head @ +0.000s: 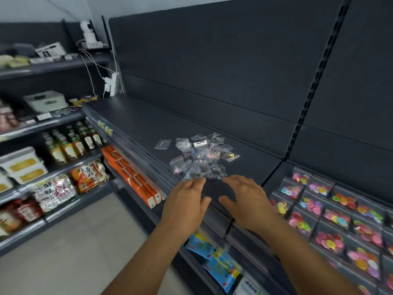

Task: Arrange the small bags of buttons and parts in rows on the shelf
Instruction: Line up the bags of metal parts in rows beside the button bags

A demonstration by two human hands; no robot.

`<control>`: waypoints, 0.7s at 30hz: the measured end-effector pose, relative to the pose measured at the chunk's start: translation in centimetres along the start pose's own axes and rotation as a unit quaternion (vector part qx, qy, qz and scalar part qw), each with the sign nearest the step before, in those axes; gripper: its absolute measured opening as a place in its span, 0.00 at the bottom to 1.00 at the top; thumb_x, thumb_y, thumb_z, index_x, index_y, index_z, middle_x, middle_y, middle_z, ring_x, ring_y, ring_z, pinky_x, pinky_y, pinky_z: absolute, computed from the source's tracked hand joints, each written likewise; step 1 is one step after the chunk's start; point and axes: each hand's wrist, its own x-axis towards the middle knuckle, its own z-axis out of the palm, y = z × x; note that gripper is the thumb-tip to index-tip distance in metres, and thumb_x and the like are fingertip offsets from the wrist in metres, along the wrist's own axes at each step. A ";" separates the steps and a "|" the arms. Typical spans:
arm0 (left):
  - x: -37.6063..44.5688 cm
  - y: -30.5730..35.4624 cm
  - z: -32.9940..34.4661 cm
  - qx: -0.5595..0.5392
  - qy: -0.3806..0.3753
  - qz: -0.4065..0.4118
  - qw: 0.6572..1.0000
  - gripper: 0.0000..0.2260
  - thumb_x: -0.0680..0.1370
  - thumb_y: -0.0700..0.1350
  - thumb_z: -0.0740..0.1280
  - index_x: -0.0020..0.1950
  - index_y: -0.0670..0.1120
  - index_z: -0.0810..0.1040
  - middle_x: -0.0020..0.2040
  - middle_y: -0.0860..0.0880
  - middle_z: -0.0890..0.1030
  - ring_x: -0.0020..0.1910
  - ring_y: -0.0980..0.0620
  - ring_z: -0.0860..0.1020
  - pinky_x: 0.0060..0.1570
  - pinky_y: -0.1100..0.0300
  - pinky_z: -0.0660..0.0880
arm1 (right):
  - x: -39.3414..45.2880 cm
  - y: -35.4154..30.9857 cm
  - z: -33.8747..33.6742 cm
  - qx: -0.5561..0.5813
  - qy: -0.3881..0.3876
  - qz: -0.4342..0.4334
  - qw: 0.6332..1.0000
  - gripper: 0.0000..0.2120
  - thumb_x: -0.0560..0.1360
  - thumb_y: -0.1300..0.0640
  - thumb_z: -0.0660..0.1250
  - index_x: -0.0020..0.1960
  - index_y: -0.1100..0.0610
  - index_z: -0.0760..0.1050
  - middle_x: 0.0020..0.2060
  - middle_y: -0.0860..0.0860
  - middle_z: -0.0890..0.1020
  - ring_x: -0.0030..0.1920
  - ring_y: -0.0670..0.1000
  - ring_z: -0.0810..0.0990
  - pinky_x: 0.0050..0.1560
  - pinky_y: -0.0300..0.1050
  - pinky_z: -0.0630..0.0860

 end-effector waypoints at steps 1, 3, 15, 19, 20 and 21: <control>0.9 -0.6 0.1 0.000 -0.002 -0.006 1.000 0.24 0.81 0.54 0.58 0.76 0.51 0.58 0.71 0.51 0.68 0.69 0.51 0.64 0.67 0.60 0.62 | 1.2 0.0 0.2 0.004 0.000 -0.003 1.000 0.26 0.78 0.45 0.60 0.74 0.50 0.60 0.72 0.46 0.64 0.72 0.49 0.61 0.72 0.46 0.56; 2.7 -1.9 0.4 0.002 -0.009 -0.023 1.000 0.23 0.81 0.53 0.58 0.75 0.50 0.59 0.70 0.50 0.69 0.69 0.51 0.65 0.66 0.59 0.63 | 3.5 0.2 0.6 0.008 -0.006 -0.007 1.000 0.26 0.78 0.46 0.60 0.73 0.50 0.61 0.72 0.47 0.65 0.71 0.50 0.62 0.72 0.46 0.58; 9.9 -8.7 3.2 0.046 -0.014 -0.096 0.994 0.20 0.82 0.49 0.54 0.74 0.49 0.61 0.70 0.47 0.69 0.69 0.47 0.64 0.69 0.54 0.61 | 12.9 -0.2 3.0 0.023 -0.034 -0.025 0.999 0.22 0.79 0.52 0.61 0.72 0.51 0.64 0.69 0.50 0.70 0.70 0.52 0.64 0.70 0.45 0.61; 11.2 -10.0 3.5 0.055 -0.039 -0.097 0.993 0.21 0.81 0.51 0.55 0.74 0.51 0.60 0.68 0.47 0.70 0.69 0.46 0.64 0.69 0.53 0.60 | 14.6 -1.4 4.1 0.028 -0.027 -0.025 0.999 0.21 0.78 0.52 0.61 0.70 0.52 0.66 0.67 0.50 0.73 0.68 0.52 0.65 0.67 0.44 0.63; 11.4 -10.2 3.4 0.050 -0.043 -0.097 0.993 0.21 0.81 0.52 0.55 0.75 0.51 0.60 0.67 0.46 0.71 0.68 0.45 0.65 0.68 0.53 0.59 | 15.0 -1.8 4.4 0.028 -0.027 -0.024 0.999 0.21 0.79 0.51 0.60 0.70 0.52 0.66 0.66 0.50 0.73 0.68 0.52 0.65 0.67 0.43 0.62; 11.7 -10.3 3.3 0.042 -0.049 -0.095 0.993 0.22 0.81 0.52 0.56 0.75 0.51 0.59 0.67 0.46 0.71 0.68 0.45 0.66 0.68 0.53 0.58 | 15.3 -2.1 4.7 0.028 -0.030 -0.023 0.999 0.21 0.79 0.51 0.60 0.70 0.53 0.66 0.66 0.50 0.73 0.68 0.52 0.65 0.67 0.43 0.62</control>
